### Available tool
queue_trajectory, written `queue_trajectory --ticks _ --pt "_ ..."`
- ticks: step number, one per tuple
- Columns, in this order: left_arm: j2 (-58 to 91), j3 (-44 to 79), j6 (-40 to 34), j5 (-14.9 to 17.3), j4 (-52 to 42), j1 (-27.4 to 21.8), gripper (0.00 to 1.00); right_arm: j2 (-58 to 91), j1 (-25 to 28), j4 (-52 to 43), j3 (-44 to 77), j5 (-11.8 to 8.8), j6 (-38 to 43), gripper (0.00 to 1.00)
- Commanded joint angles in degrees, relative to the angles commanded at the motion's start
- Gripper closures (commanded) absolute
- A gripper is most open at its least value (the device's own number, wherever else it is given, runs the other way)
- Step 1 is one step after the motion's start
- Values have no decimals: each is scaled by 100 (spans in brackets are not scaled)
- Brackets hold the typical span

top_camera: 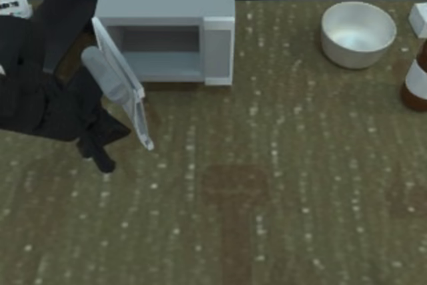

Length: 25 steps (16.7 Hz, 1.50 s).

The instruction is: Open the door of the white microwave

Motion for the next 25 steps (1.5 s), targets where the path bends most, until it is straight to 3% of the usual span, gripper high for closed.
queue_trajectory --ticks 5,18,25 --pt "0 0 0 0 0 0 100 0 0 0 0 0 0 0" --pt "0 0 0 0 0 0 2 0 0 0 0 0 0 0" --pt "0 0 0 0 0 0 0 0 0 0 0 0 0 0"
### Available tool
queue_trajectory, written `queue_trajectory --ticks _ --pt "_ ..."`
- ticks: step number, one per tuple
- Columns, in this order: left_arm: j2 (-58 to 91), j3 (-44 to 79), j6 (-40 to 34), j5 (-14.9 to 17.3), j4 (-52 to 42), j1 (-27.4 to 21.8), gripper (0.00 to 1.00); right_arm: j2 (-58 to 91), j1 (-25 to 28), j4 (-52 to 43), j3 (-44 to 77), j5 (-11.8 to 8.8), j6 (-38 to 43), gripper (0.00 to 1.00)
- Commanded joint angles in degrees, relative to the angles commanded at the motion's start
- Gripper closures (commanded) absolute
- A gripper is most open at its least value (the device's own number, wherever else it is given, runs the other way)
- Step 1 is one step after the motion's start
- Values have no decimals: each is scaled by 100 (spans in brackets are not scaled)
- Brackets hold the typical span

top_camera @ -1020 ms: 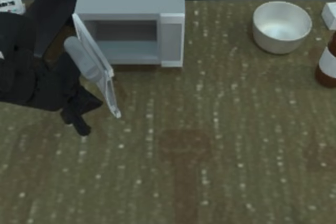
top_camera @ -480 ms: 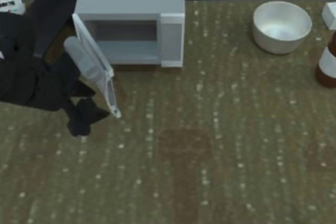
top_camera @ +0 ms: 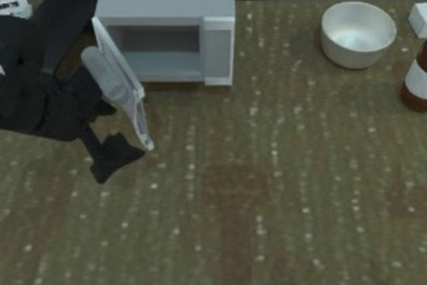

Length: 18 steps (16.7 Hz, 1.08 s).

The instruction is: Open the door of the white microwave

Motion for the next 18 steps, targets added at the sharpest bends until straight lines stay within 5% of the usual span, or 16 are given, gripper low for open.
queue_trajectory --ticks 18 --pt "-1540 -186 -260 -120 -1296 -52 0 0 0 0 0 0 0 0"
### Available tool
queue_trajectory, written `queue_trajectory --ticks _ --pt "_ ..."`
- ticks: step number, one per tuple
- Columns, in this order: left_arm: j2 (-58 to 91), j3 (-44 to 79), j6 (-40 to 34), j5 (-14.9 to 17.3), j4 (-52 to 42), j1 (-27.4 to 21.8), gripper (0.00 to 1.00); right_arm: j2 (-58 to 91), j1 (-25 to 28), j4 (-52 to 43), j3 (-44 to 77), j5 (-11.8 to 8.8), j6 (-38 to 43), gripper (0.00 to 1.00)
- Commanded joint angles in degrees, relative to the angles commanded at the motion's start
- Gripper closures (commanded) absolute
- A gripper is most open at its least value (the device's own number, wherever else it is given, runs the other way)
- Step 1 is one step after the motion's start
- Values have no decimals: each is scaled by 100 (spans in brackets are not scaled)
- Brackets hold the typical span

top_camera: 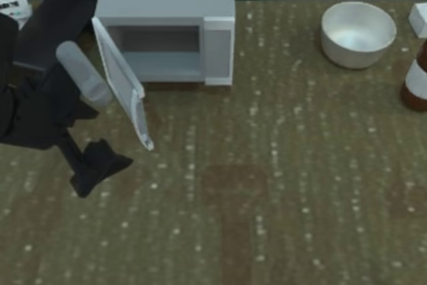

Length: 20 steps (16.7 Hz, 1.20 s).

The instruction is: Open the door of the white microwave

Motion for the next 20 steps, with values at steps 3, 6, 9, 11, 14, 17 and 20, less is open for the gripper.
queue_trajectory --ticks 3,6,9,11,14,17,20 --pt "428 530 -551 -219 -535 -129 0 0 0 0 0 0 0 0" --pt "1122 1599 -1593 -598 -1479 -349 0 0 0 0 0 0 0 0" --pt "1911 3157 -3035 -1082 -2623 -624 0 0 0 0 0 0 0 0" --pt "2428 4309 -4161 -1441 -3416 -822 0 0 0 0 0 0 0 0" --pt "3125 5952 -5927 -2009 -4578 -1110 0 0 0 0 0 0 0 0" --pt "3721 7310 -7557 -2566 -5643 -1367 0 0 0 0 0 0 0 0" --pt "4178 8309 -8733 -3037 -6513 -1568 0 0 0 0 0 0 0 0"
